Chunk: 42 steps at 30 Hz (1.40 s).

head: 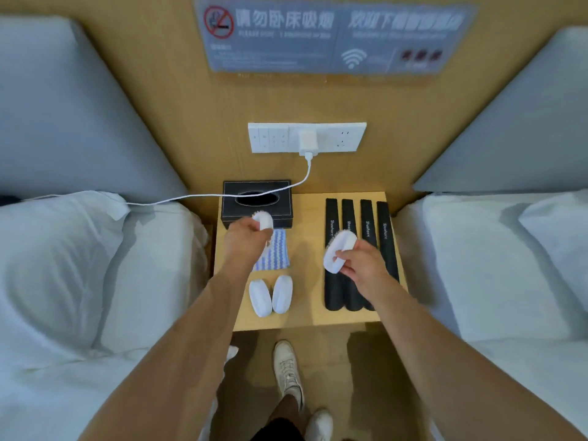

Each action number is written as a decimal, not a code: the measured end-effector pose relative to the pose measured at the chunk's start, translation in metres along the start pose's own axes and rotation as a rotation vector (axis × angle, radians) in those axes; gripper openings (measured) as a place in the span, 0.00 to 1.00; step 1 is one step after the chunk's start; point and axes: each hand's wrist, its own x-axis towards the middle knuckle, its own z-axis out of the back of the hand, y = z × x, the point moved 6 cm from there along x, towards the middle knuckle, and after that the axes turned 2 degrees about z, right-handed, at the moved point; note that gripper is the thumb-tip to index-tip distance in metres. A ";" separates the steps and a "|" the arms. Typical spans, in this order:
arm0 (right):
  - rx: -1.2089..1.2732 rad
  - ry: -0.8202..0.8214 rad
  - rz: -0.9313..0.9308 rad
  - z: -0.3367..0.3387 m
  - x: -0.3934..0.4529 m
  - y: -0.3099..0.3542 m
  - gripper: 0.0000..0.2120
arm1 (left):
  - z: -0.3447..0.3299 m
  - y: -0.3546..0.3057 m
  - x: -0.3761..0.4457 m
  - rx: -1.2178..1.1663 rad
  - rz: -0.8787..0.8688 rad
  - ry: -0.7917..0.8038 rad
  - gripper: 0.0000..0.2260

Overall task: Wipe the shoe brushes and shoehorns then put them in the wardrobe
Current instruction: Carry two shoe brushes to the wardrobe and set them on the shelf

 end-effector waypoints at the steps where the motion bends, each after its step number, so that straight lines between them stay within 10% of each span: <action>1: 0.026 0.003 0.044 0.010 -0.008 0.017 0.17 | -0.004 -0.023 -0.008 -0.031 -0.053 0.018 0.09; 22: 0.278 -0.285 0.958 0.306 -0.343 0.164 0.08 | -0.038 -0.327 -0.407 -0.504 -0.910 0.466 0.09; 42: 0.407 -1.036 1.124 0.421 -0.573 0.083 0.07 | -0.111 -0.359 -0.637 -0.469 -0.906 1.413 0.10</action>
